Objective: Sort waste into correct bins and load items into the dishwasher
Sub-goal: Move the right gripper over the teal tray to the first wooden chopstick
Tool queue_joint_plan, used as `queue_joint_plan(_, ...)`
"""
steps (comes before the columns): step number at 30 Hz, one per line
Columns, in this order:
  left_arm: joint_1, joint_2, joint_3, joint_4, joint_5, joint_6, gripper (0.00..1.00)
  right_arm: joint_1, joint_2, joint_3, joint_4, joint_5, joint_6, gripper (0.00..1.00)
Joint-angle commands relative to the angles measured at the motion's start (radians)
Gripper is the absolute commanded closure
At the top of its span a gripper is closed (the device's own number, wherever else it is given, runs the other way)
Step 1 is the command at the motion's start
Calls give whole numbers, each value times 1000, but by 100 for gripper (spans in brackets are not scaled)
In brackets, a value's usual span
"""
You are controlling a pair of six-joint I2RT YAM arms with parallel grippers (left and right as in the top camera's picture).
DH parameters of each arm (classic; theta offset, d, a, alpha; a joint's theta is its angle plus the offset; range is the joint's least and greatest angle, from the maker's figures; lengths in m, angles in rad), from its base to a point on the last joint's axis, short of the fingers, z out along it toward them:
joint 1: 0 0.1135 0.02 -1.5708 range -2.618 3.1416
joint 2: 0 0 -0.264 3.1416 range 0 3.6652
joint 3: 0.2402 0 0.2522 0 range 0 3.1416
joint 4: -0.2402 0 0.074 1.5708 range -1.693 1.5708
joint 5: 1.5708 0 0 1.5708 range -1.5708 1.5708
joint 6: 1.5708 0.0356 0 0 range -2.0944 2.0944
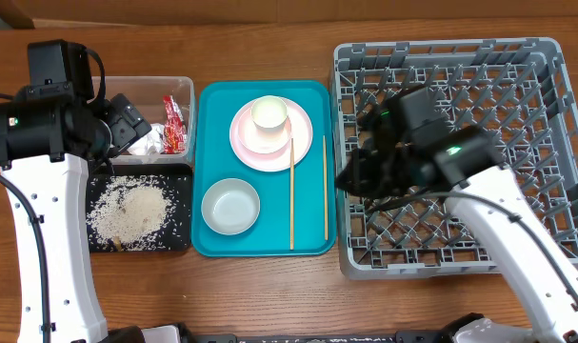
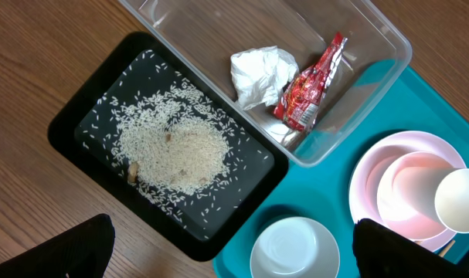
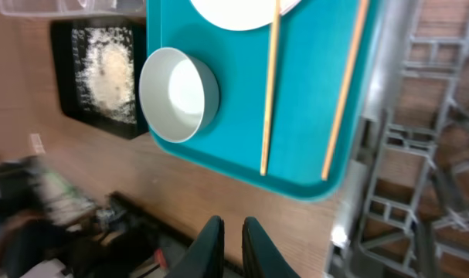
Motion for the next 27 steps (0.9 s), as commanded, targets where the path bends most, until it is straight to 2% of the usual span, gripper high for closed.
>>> queue_joint_plan(1, 4, 2, 3, 0, -3, 12, 0, 131, 12, 14, 50, 264, 172, 88)
queue_joint_plan(3, 4, 2, 3, 0, -3, 12, 0, 198, 30, 14, 69, 348, 212, 85)
queue_joint_plan(5, 4, 2, 3, 1, -3, 12, 0, 278, 61, 9, 86, 442, 261, 77)
queue_joint_plan(9, 4, 2, 3, 1, -3, 12, 0, 353, 115, -2, 124, 512, 263, 69)
queue_joint_plan(17, 4, 2, 3, 1, -3, 12, 0, 398, 234, -2, 163, 618, 285, 70)
queue_joint_plan(27, 4, 2, 3, 1, -3, 12, 0, 399, 387, -4, 282, 621, 285, 75)
